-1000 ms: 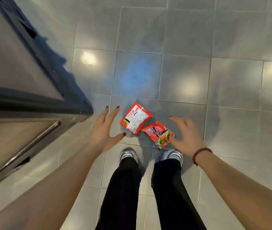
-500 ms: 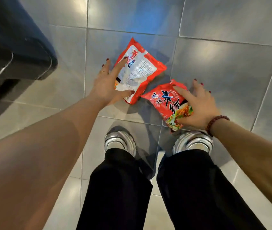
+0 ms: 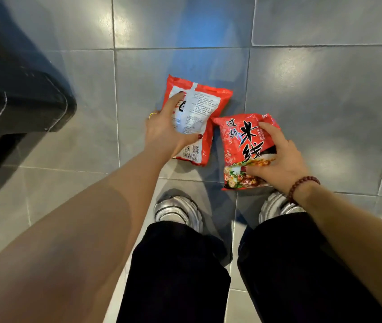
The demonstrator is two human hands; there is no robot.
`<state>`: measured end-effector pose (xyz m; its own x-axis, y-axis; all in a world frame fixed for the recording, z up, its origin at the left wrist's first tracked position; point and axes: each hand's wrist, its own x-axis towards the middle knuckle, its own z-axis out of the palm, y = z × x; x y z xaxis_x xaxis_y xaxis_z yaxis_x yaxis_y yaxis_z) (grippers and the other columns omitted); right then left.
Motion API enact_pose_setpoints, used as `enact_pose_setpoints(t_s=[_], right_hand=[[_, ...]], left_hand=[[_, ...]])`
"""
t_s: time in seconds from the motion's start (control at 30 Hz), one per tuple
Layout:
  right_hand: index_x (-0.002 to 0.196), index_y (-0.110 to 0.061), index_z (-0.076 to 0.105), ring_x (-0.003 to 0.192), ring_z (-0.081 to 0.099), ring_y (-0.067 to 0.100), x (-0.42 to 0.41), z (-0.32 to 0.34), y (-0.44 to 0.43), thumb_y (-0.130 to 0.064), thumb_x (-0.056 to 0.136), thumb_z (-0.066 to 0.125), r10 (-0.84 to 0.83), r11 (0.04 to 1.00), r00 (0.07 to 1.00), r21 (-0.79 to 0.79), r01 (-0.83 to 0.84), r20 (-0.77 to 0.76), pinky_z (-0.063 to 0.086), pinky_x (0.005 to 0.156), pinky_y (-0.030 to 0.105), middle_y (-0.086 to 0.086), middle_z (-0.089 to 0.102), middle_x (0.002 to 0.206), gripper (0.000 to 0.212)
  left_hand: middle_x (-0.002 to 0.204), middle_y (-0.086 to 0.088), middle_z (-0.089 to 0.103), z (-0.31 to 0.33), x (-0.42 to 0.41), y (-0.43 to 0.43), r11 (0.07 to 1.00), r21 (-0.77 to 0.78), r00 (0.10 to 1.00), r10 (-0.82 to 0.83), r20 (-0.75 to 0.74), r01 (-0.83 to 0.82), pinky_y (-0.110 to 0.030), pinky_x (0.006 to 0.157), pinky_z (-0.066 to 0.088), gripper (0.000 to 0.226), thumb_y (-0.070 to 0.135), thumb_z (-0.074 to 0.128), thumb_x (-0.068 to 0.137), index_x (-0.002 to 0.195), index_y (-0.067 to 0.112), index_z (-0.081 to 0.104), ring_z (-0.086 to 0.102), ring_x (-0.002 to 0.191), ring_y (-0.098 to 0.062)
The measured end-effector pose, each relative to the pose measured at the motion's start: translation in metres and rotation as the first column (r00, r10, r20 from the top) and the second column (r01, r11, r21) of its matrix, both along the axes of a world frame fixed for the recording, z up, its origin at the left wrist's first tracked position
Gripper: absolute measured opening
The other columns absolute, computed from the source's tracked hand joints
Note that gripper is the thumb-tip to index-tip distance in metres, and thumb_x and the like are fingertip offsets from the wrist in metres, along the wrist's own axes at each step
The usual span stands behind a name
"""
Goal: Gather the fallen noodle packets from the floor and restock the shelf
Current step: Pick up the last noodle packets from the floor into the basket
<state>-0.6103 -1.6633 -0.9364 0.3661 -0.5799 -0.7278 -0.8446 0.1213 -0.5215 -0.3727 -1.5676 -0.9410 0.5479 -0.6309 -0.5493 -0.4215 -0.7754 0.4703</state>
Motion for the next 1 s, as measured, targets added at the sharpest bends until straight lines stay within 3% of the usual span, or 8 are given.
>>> enact_pose_setpoints(t_s=[0.13, 0.3, 0.43, 0.53, 0.6, 0.63, 0.73, 1.0], right_hand=[[0.133, -0.051, 0.037, 0.116, 0.052, 0.022, 0.005, 0.025, 0.002, -0.023, 0.056, 0.090, -0.127, 0.989, 0.989, 0.090, 0.120, 0.075, 0.045, 0.102, 0.047, 0.001, 0.047, 0.131, 0.097], [0.130, -0.055, 0.040, 0.115, 0.057, 0.016, 0.013, 0.107, -0.011, -0.039, 0.042, 0.087, -0.231, 0.973, 0.945, 0.081, 0.218, 0.230, 0.049, 0.098, 0.045, -0.003, 0.051, 0.131, 0.101], [0.133, -0.049, 0.042, 0.108, 0.061, 0.007, 0.016, 0.200, -0.029, -0.008, 0.059, 0.088, -0.253, 0.967, 0.911, 0.051, 0.251, 0.324, 0.052, 0.093, 0.034, -0.007, 0.056, 0.129, 0.096], [0.133, -0.045, 0.046, 0.088, 0.065, -0.004, 0.020, 0.278, -0.037, 0.000, 0.064, 0.082, -0.265, 0.964, 0.897, 0.093, 0.248, 0.353, 0.054, 0.073, 0.015, -0.010, 0.062, 0.117, 0.090], [0.133, -0.045, 0.046, 0.090, 0.063, -0.005, 0.021, 0.332, -0.034, -0.002, 0.067, 0.082, -0.222, 0.975, 0.914, 0.073, 0.210, 0.340, 0.050, 0.068, 0.008, -0.006, 0.060, 0.119, 0.086], [0.132, -0.048, 0.046, 0.096, 0.062, -0.002, 0.022, 0.361, -0.032, -0.005, 0.068, 0.083, -0.189, 0.982, 0.921, 0.043, 0.185, 0.339, 0.051, 0.071, 0.010, -0.005, 0.058, 0.122, 0.085], [0.127, -0.057, 0.043, 0.107, 0.059, 0.008, 0.030, 0.444, -0.027, -0.011, 0.067, 0.084, -0.099, 0.994, 0.918, 0.001, 0.106, 0.384, 0.054, 0.089, 0.033, -0.006, 0.054, 0.127, 0.086], [0.129, -0.059, 0.041, 0.116, 0.055, 0.009, 0.068, 0.626, 0.023, -0.017, 0.069, 0.085, 0.148, 0.986, 0.834, -0.020, -0.163, 0.532, 0.051, 0.095, 0.047, -0.011, 0.050, 0.132, 0.085]], left_hand=[[0.119, -0.003, 0.055, 0.021, -0.008, 0.015, 0.988, 0.017, 0.988, 0.154, 0.003, -0.154, -0.027, 0.093, 0.039, 0.095, 0.040, 0.088, 0.062, 0.142, 0.041, 0.038, 0.049, 0.117, -0.022], [0.123, 0.007, 0.055, 0.093, -0.019, 0.026, 0.945, -0.145, 0.955, 0.284, -0.084, -0.294, -0.037, 0.101, 0.047, 0.096, 0.057, 0.081, 0.050, 0.137, 0.041, 0.043, 0.054, 0.115, -0.014], [0.128, 0.012, 0.055, 0.176, -0.022, 0.024, 0.892, -0.255, 0.925, 0.338, -0.174, -0.374, -0.040, 0.101, 0.049, 0.094, 0.055, 0.082, 0.047, 0.134, 0.040, 0.048, 0.055, 0.117, -0.004], [0.127, 0.013, 0.055, 0.251, -0.021, 0.021, 0.878, -0.269, 0.911, 0.342, -0.229, -0.397, -0.041, 0.096, 0.053, 0.093, 0.050, 0.086, 0.046, 0.130, 0.050, 0.046, 0.055, 0.116, -0.004], [0.127, 0.013, 0.054, 0.306, -0.022, 0.024, 0.888, -0.272, 0.922, 0.317, -0.224, -0.372, -0.040, 0.093, 0.055, 0.093, 0.049, 0.086, 0.049, 0.132, 0.053, 0.043, 0.055, 0.115, -0.004], [0.128, 0.013, 0.053, 0.335, -0.023, 0.027, 0.884, -0.282, 0.921, 0.318, -0.225, -0.373, -0.040, 0.093, 0.055, 0.093, 0.049, 0.086, 0.051, 0.133, 0.051, 0.043, 0.054, 0.115, -0.004], [0.132, 0.013, 0.055, 0.423, -0.025, 0.046, 0.835, -0.325, 0.890, 0.366, -0.274, -0.443, -0.039, 0.092, 0.056, 0.091, 0.046, 0.087, 0.054, 0.135, 0.043, 0.045, 0.056, 0.118, -0.006], [0.126, 0.022, 0.058, 0.618, -0.029, 0.142, 0.664, -0.435, 0.792, 0.544, -0.277, -0.608, -0.040, 0.094, 0.054, 0.090, 0.052, 0.086, 0.049, 0.130, 0.054, 0.045, 0.058, 0.113, 0.000]])
